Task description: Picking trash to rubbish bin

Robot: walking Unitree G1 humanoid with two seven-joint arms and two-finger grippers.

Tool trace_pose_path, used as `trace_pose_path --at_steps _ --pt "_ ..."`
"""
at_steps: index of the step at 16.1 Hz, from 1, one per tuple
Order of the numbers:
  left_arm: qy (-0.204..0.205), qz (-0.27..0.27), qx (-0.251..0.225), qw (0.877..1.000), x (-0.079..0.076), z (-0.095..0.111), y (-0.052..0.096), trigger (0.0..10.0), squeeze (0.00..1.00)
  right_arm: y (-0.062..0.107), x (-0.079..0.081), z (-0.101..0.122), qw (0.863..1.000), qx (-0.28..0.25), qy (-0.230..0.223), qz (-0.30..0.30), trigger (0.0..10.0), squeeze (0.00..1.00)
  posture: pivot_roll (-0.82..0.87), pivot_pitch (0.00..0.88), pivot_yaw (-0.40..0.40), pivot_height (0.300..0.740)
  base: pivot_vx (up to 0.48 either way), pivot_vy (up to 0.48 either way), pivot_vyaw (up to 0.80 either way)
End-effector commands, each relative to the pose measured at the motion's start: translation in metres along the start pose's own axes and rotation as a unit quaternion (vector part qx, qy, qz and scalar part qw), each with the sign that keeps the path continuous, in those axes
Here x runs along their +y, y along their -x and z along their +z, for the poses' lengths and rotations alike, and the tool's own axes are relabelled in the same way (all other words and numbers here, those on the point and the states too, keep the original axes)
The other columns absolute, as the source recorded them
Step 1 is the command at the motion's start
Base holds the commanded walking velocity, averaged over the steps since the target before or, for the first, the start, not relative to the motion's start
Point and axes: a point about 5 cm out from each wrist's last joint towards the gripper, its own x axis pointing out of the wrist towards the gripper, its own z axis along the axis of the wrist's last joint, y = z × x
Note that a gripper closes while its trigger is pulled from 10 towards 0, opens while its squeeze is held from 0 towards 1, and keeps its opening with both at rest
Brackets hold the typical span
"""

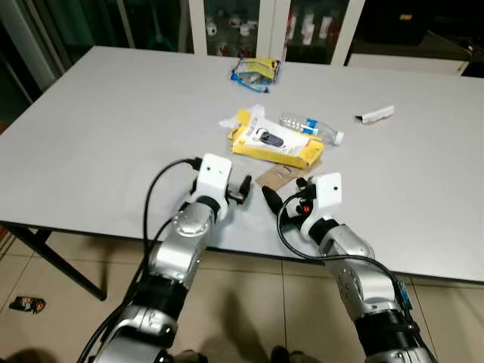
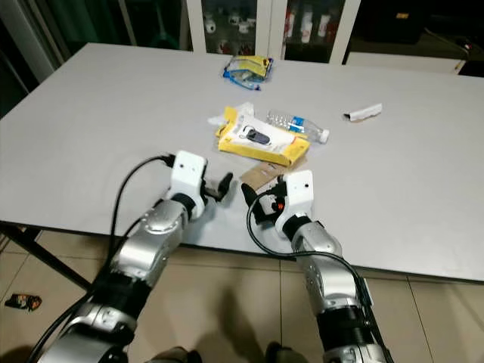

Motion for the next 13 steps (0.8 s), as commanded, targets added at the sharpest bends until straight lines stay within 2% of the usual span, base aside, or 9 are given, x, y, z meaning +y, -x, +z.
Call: trace_pose_path --at_steps 1,4,6,8,9,10,11,12,13 --pt "0.010 0.000 0.006 1.000 -0.001 -0.002 -0.003 10.0 0.00 0.000 0.000 0.006 1.000 -0.012 0.007 0.005 10.0 0.00 -0.04 0.058 -0.011 0.740 0.000 0.000 0.00" --pt "0.015 0.040 0.048 0.998 -0.005 -0.012 -0.006 10.0 0.00 0.002 -0.004 0.007 1.000 -0.013 0.009 0.000 10.0 0.00 -0.03 0.059 -0.013 0.740 0.000 0.000 0.00" --pt "-0.005 0.043 0.056 0.997 -0.013 -0.012 -0.006 10.0 0.00 0.000 -0.003 0.007 1.000 -0.013 0.008 0.001 10.0 0.00 -0.03 0.060 -0.013 0.740 0.000 0.000 0.00" --pt "0.001 0.040 0.073 0.997 -0.018 -0.017 -0.007 10.0 0.00 -0.001 -0.001 0.007 1.000 -0.014 0.007 0.003 10.0 0.00 -0.03 0.059 -0.011 0.740 0.000 0.000 0.00" --pt "0.004 0.038 0.085 0.996 -0.019 -0.020 -0.008 7.8 0.00 -0.001 -0.001 0.007 1.000 -0.015 0.006 0.003 10.0 0.00 -0.03 0.059 -0.009 0.740 0.000 0.000 0.00" --pt "0.004 0.038 0.088 0.995 -0.019 -0.021 -0.008 1.6 0.00 -0.001 -0.001 0.007 1.000 -0.016 0.006 0.002 10.0 0.00 -0.03 0.059 -0.009 0.740 0.000 0.000 0.00" --pt "0.003 0.039 0.090 0.995 -0.019 -0.021 -0.009 0.4 0.00 -0.001 -0.002 0.008 1.000 -0.016 0.006 0.001 10.0 0.00 -0.03 0.059 -0.008 0.740 0.000 0.000 0.00" --pt "0.001 0.040 0.091 0.995 -0.019 -0.021 -0.009 0.0 0.00 0.000 -0.002 0.008 1.000 -0.016 0.006 0.001 10.0 0.00 -0.03 0.061 -0.007 0.740 0.000 0.000 0.00" --pt "-0.001 0.042 0.091 0.995 -0.018 -0.020 -0.009 0.0 0.00 0.000 -0.003 0.008 1.000 -0.016 0.007 -0.001 10.0 0.00 -0.03 0.061 -0.007 0.740 0.000 0.000 0.00"
